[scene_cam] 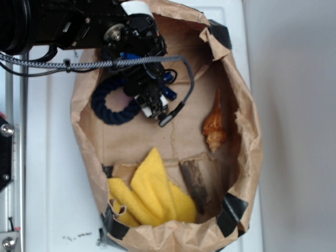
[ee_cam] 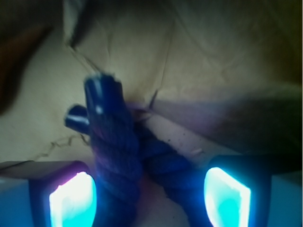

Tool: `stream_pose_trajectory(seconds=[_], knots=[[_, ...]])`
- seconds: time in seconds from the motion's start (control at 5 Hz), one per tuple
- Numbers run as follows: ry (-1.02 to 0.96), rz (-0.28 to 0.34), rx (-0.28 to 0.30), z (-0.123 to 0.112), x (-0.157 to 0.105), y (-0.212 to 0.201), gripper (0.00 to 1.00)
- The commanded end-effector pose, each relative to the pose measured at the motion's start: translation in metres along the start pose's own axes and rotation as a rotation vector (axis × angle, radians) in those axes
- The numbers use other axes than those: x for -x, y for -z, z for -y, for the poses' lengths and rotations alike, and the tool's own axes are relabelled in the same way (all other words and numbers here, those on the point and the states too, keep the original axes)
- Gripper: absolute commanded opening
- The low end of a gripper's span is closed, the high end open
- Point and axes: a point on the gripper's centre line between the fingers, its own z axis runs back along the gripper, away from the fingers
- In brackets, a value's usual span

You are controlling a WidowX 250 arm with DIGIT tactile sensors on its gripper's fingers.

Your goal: Grab the blue rope.

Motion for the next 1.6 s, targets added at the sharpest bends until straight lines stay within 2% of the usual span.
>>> stream_pose_trajectory(seconds=[0.0, 0.4, 0.8, 1.0, 1.2, 1.4], knots=[[0.009, 0.004, 0.005, 0.004, -0.001, -0.004, 0.00], [0.015, 0.018, -0.001, 0.004, -0.003, 0.000, 0.00], [0.011, 0.014, 0.016, 0.005, -0.003, -0.007, 0.00], [0.031, 0.000, 0.058, 0.008, -0.002, -0.025, 1.00], [0.016, -0.020, 0.098, 0.011, -0.006, -0.041, 1.00], [0.012, -0.005, 0.124, 0.012, -0.009, -0.044, 1.00]])
